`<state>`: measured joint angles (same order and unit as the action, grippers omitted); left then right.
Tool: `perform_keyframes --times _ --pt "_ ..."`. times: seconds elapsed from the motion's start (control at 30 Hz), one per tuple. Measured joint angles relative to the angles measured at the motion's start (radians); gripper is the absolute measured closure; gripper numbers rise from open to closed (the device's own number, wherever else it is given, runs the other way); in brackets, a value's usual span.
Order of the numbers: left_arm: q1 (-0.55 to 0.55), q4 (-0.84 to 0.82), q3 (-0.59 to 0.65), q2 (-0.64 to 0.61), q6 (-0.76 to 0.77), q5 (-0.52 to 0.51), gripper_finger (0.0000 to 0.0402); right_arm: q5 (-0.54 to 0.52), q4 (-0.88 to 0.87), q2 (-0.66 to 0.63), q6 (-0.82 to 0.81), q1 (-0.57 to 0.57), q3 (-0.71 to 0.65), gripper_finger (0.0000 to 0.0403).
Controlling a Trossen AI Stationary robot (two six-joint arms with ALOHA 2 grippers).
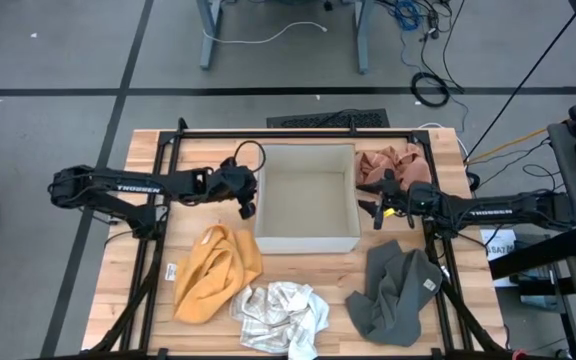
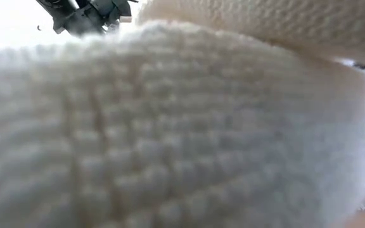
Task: Fold towel
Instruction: Adjust the laundry bin
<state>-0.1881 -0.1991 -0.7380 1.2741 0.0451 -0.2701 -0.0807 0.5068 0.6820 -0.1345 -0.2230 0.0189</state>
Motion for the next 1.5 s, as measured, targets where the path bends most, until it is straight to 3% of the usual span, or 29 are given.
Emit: perform_keyframes --times 0.2,0.4,0.6,0.7,0.8,0.97,1.27,1.37,1.5 --pt "0.030 -0.001 -0.001 -0.102 0.001 -0.132 0.0268 0.016 -0.018 -0.060 0.002 0.000 0.048 0.0190" --pt "0.093 0.014 -0.002 -0.271 -0.003 -0.138 0.0268 0.181 -0.030 -0.125 -0.002 0.002 0.145 0.0190" --pt "0.214 0.016 -0.003 -0.398 -0.002 -0.031 0.0268 0.427 -0.069 -0.163 -0.036 0.002 0.263 0.0190" --pt "0.281 0.018 -0.003 -0.405 0.040 0.079 0.0269 0.620 -0.068 -0.158 -0.100 0.016 0.303 0.0190" --pt "0.361 0.017 -0.003 -0.365 0.081 0.133 0.0269 0.703 -0.070 -0.142 -0.138 0.082 0.311 0.0190" --pt "0.478 0.056 -0.003 -0.226 0.108 0.136 0.0269 0.695 -0.109 -0.060 -0.125 0.243 0.311 0.0190" --pt "0.594 0.357 -0.009 0.030 0.179 0.152 0.0269 0.527 -0.014 0.204 -0.047 0.511 0.311 0.0190" --pt "0.613 0.389 -0.010 0.065 0.185 0.148 0.0269 0.482 0.025 0.275 -0.015 0.561 0.314 0.0190" --pt "0.614 0.358 -0.007 0.051 0.172 0.065 0.0269 0.420 0.002 0.298 0.021 0.574 0.317 0.0191"
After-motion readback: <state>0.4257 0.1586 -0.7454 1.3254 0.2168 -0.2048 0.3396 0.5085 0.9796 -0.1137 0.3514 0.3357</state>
